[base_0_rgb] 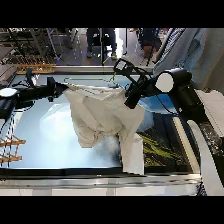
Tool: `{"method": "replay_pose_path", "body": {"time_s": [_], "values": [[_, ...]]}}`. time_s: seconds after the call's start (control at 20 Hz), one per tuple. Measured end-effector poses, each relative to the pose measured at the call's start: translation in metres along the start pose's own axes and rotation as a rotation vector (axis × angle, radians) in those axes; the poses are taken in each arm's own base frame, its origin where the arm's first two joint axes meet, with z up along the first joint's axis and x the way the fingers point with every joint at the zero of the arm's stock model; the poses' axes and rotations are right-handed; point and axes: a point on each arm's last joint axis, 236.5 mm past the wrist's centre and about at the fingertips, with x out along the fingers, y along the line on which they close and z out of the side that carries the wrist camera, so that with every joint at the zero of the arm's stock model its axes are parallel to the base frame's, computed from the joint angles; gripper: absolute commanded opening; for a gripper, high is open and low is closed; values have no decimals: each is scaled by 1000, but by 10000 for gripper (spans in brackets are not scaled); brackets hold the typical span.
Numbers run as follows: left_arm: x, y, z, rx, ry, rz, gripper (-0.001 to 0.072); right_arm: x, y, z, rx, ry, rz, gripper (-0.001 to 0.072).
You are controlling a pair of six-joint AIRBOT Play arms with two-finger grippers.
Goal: Fold the clothes and pants, and hang the long-sleeved shirts on hangers.
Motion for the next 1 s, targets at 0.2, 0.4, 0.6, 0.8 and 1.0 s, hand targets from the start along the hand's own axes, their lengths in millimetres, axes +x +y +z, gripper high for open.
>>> {"method": "replay_pose_path", "body": {"time_s": [0.2,0.4,0.6,0.8,1.0], "values": [[-13,-10,1,17,32,-24,12,3,-11,-8,-165,37,-42,36],[-18,-16,-6,21,75,-46,12,10,-23,-25,-269,114,-80,36],[-21,-24,-17,54,123,-82,12,27,-29,-48,-328,191,-105,36],[-23,-35,-27,78,162,-129,11,52,-35,-72,-339,275,-121,36],[-25,-41,-39,88,209,-157,12,77,-37,-90,-283,333,-125,36]]}}
